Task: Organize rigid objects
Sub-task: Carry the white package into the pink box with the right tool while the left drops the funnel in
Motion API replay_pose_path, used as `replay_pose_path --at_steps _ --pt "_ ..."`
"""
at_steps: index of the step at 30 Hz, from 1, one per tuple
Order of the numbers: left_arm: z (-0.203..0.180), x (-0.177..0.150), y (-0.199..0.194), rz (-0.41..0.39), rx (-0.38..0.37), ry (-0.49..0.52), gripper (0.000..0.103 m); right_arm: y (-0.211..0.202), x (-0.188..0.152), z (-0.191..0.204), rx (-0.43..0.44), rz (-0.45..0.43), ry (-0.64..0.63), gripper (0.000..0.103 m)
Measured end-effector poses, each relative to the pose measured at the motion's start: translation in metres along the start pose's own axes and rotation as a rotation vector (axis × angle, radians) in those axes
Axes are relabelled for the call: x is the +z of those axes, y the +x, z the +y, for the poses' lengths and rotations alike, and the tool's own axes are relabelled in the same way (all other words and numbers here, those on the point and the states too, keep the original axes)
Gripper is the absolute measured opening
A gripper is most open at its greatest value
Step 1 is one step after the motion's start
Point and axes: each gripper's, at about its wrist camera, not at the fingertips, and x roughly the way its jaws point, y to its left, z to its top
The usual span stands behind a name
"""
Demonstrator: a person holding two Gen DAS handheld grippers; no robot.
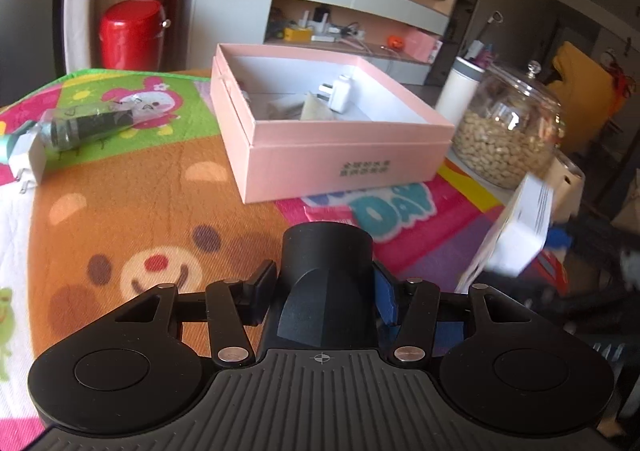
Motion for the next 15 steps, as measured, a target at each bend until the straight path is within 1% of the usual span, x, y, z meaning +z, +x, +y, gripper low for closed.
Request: replay_pose_path --at_steps 1,3,6,9,11,13,14,15 --pt "-0.002 -0.003 -0.007 -0.007 -0.002 0.011 0.056 -0.008 0.003 0.000 -0.009 -0.015 -0.011 0.071" --pt "-0.005 -0.004 -0.022 -0.026 -0.029 0.015 0.056 -0.025 0.009 -0.002 -0.031 -0.055 -0.033 0.071" --pt "-0.010 0.013 -0.047 -0.088 -0.094 0.003 0.056 -0.050 0.020 -0.004 -0.062 -0.127 -0.047 0.071" --pt "-0.019 0.048 -0.066 -0.193 -0.087 0.048 0.056 -0.067 0.028 -0.007 -0.088 -0.190 -0.034 0.071" --pt "-0.025 0.079 -0.072 -0.271 -0.056 0.088 0.056 -0.073 0.032 -0.008 -0.093 -0.219 -0.024 0.071" --pt "-0.029 0.111 -0.071 -0.351 -0.026 0.116 0.056 -0.074 0.034 -0.008 -0.094 -0.227 -0.020 0.072" --pt "-0.028 0.125 -0.067 -0.374 -0.016 0.114 0.056 -0.073 0.033 -0.008 -0.091 -0.222 -0.018 0.071" --pt "-0.027 0.139 -0.059 -0.368 -0.011 0.109 0.056 -0.071 0.033 -0.008 -0.088 -0.213 -0.016 0.071"
